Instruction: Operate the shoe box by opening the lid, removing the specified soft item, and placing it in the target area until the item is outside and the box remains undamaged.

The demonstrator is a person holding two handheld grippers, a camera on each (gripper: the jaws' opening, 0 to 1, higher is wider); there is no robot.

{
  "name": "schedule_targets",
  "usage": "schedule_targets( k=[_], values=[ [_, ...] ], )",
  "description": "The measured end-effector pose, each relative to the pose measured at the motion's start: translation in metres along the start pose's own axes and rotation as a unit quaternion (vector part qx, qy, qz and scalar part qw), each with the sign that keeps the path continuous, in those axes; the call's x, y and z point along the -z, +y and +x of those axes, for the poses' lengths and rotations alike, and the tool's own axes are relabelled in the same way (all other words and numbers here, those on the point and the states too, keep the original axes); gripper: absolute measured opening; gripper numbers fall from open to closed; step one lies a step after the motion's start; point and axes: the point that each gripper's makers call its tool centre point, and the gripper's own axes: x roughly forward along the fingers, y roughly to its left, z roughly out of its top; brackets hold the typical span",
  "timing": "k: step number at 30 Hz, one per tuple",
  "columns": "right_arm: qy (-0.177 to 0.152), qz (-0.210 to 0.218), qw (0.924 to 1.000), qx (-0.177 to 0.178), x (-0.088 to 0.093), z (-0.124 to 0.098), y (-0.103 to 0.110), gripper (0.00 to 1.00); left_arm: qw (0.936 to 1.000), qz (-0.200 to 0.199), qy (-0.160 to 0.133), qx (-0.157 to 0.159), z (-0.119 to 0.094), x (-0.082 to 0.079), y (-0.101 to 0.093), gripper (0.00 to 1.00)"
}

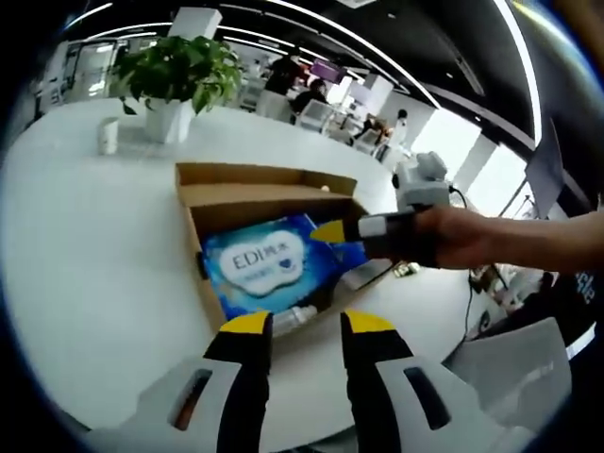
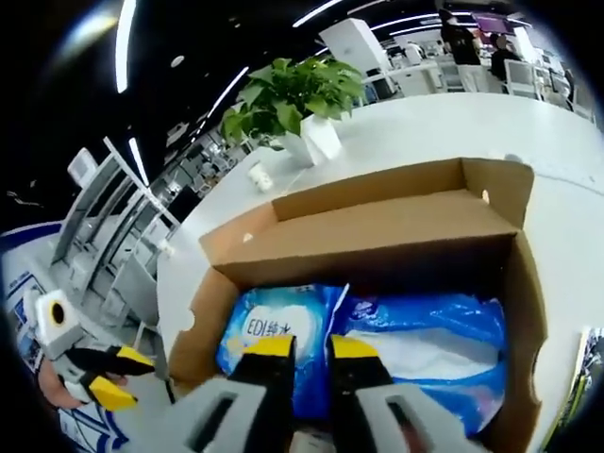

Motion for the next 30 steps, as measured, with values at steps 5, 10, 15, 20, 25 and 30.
schedule_targets(
  k=[5,10,15,20,25,30],
  values=[
    [0.029,0.005,0.9995,0.008,0.015,0.005,-0.003,0.14,1.0,0.001,0.003,0.001,-0.001,0.004,-0.002,0.28],
    [0.001,-0.018,0.9996,0.02,0.007,0.001,0.006,0.03,1.0,-0.004,0.003,-0.004,-0.006,0.008,0.001,0.28],
    [0.0,-0.07,0.9969,0.036,0.01,-0.005,0.009,0.0,0.9999,-0.009,0.006,-0.007,-0.007,0.015,0.004,0.28],
    [-0.013,-0.078,0.9963,0.033,0.009,-0.009,0.017,0.0,0.9998,-0.016,0.006,-0.006,-0.006,0.018,0.002,0.28],
    [-0.008,-0.055,0.9981,0.025,0.01,-0.006,0.017,0.06,0.9998,-0.018,0.007,-0.002,-0.005,0.02,-0.001,0.27],
    [0.003,-0.036,0.9989,0.03,0.015,0.001,0.008,0.09,0.9999,-0.014,0.006,0.001,-0.007,0.018,-0.004,0.27]
  ],
)
